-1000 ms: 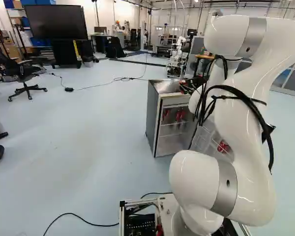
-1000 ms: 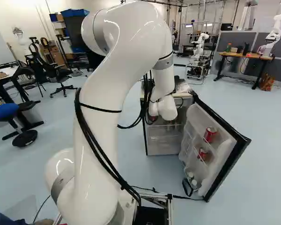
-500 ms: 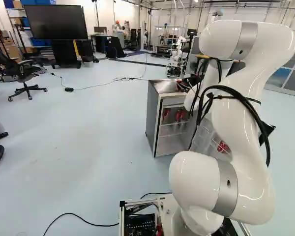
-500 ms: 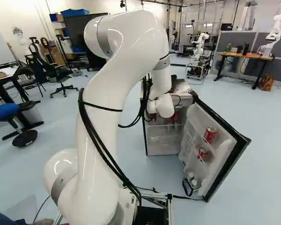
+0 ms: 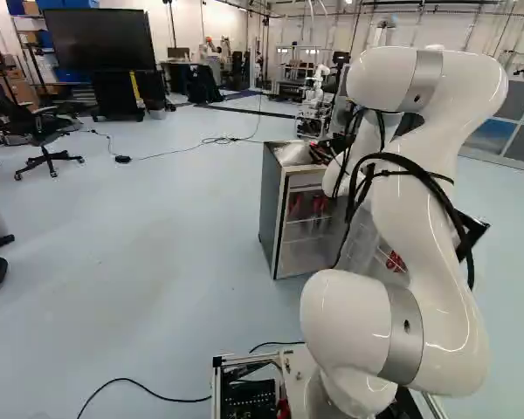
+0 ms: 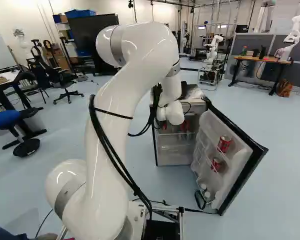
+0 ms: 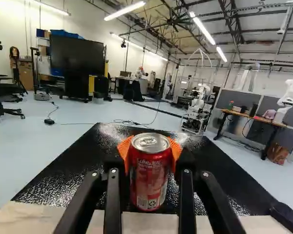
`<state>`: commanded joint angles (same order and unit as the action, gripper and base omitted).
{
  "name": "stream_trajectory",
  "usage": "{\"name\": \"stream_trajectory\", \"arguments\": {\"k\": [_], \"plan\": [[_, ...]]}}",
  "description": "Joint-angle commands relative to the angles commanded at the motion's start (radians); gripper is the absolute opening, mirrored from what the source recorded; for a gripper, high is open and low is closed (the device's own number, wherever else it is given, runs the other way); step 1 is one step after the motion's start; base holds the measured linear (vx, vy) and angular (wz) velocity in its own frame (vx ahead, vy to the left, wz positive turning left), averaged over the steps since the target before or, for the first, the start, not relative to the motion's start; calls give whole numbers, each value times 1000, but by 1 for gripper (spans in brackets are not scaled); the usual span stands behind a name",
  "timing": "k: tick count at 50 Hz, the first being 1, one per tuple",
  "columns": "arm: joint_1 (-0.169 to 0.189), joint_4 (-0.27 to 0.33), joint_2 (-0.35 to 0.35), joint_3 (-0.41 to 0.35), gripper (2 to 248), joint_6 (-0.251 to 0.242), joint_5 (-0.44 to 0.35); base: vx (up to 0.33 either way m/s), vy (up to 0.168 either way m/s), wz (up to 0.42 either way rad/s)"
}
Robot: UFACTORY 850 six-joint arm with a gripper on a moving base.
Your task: Grab a drink from the fridge
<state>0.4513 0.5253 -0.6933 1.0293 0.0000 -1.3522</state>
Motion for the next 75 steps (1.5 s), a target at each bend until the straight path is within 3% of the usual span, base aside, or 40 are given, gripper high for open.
{"name": "stream_trajectory", "arguments": {"k": [3,4,8,9,13,14,18,19,36,53,75], "plan": [[0,0,0,0,109,0,0,0,0,0],[0,0,0,0,141,0,0,0,0,0],[0,0,0,0,141,0,0,0,0,0],[0,0,0,0,176,0,0,0,0,0],[0,0,0,0,176,0,0,0,0,0],[0,0,0,0,211,0,0,0,0,0],[0,0,0,0,211,0,0,0,0,0],[0,0,0,0,245,0,0,0,0,0],[1,0,18,-5,247,0,0,0,0,0],[12,0,103,-78,247,0,0,0,0,0],[67,-3,208,-161,247,0,0,0,0,0]]}}
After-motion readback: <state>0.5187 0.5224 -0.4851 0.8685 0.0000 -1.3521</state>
